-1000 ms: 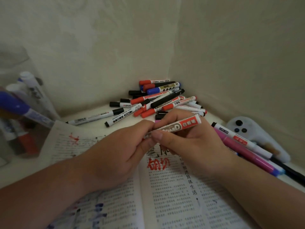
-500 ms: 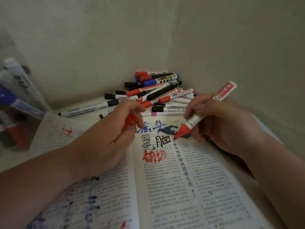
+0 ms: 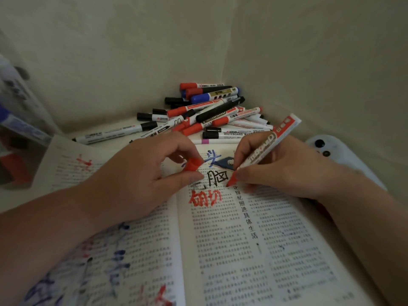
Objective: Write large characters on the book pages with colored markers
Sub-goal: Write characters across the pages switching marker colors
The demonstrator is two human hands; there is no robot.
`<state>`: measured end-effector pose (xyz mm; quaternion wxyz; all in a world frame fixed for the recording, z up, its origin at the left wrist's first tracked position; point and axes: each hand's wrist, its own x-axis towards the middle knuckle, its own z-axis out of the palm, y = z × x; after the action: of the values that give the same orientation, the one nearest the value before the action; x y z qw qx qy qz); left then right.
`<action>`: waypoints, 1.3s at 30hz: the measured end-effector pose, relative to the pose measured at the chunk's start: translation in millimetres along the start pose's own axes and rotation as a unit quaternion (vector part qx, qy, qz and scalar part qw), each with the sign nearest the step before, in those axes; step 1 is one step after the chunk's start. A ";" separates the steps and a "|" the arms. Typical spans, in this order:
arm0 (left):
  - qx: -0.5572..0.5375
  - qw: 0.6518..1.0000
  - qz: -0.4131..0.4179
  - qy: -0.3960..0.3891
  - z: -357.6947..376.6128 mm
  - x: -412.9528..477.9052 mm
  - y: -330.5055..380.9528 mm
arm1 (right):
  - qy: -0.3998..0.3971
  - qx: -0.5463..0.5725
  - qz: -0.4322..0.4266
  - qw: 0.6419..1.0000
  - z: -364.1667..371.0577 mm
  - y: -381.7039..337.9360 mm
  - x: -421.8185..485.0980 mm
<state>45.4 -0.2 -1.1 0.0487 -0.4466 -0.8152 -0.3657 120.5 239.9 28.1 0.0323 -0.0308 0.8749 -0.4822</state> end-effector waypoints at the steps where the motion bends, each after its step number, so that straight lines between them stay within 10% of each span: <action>1: 0.020 1.000 0.023 0.002 -0.3 0.7 -1.7 | 0.004 -0.016 -0.007 1.000 0.6 0.0 0.3; 39: 0.026 0.999 0.021 -0.019 3.1 -0.4 -8.3 | -0.019 -0.029 -0.011 0.999 3.5 -6.2 -1.4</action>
<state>40.1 -1.2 -8.1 0.0522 -0.4692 -0.8154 -0.3349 122.3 233.8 31.5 0.0430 -0.0510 0.8875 -0.4559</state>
